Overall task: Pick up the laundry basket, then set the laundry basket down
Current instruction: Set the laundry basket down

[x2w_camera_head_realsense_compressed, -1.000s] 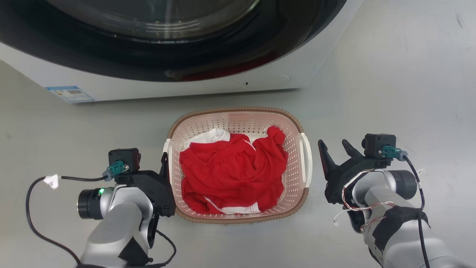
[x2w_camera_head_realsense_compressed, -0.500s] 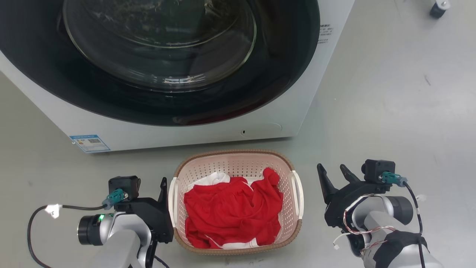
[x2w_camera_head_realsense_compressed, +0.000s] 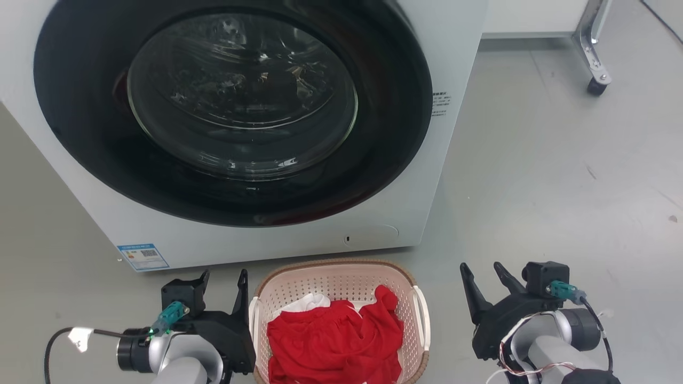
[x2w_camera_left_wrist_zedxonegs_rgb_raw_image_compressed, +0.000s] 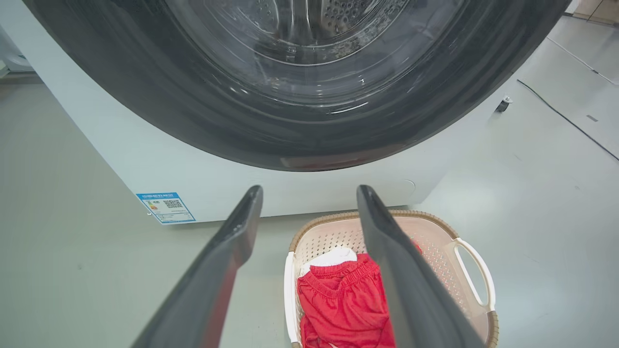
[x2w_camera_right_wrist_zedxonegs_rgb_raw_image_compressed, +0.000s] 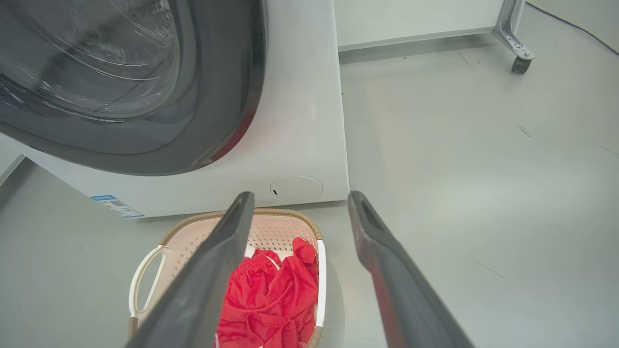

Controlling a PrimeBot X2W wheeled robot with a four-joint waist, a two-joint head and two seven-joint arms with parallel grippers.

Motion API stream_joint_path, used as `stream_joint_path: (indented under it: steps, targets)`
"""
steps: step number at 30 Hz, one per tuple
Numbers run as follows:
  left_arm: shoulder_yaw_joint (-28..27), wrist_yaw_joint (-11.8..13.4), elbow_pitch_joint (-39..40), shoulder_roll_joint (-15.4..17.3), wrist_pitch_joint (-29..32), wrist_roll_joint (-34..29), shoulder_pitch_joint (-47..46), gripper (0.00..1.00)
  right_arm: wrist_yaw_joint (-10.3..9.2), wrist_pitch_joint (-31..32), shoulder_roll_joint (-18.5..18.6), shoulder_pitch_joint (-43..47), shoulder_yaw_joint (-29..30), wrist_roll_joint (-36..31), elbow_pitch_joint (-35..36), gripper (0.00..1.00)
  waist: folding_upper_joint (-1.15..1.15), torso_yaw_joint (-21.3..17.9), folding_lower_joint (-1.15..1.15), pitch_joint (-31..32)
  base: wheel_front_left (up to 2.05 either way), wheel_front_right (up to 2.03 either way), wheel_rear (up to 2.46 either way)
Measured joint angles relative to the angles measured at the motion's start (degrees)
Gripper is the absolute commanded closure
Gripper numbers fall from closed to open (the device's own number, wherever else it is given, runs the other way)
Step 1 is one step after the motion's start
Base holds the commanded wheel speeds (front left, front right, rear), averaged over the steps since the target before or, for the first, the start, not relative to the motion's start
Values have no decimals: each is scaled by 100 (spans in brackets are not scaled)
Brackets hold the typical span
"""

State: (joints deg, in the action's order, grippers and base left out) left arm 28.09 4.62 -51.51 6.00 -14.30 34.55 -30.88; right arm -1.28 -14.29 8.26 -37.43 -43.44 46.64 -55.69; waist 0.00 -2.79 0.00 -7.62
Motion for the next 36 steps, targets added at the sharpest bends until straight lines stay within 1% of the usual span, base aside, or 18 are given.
stream_joint_path:
  steps: [4,6,11,17,19,23,25,28,33,36]
  targets:
    - [-81,92,510,114,0,-170,389,0,-185,1,132,324,71,-213,436,0,0,-3,0,213,0,0,0]
    - [-132,104,768,171,-1,-293,622,0,-247,0,198,489,114,-335,681,0,0,-8,0,316,0,0,0]
    - [-249,185,1451,274,-1,-459,1217,0,-365,0,352,961,230,-582,1324,0,0,-32,0,549,0,0,0]
    - [-415,203,2254,304,-1,-744,1883,0,-485,0,552,1558,423,-860,2105,0,0,-52,0,762,0,0,0]
    - [-488,249,2482,310,-2,-805,2113,0,-519,0,595,1713,480,-998,2362,0,0,-55,0,816,0,0,0]
    - [-606,249,2883,303,-2,-1003,2494,0,-542,-1,675,2054,656,-1144,2825,0,1,-53,0,903,0,0,0]
    - [-764,249,3067,270,-2,-1083,2687,0,-577,-1,713,2247,743,-1188,3040,0,0,-47,0,924,0,0,0]
    - [-1020,250,3278,210,-2,-1239,2928,0,-578,0,751,2510,878,-1314,3308,0,1,-35,0,928,0,0,0]
    - [-1244,249,3588,71,-2,-1512,3220,0,-584,-1,801,2866,1131,-1454,3616,0,0,-8,0,930,0,0,0]
    - [-1359,250,3728,31,-2,-1678,3386,0,-584,-1,804,3091,1428,-1538,3698,0,0,1,0,929,0,0,0]
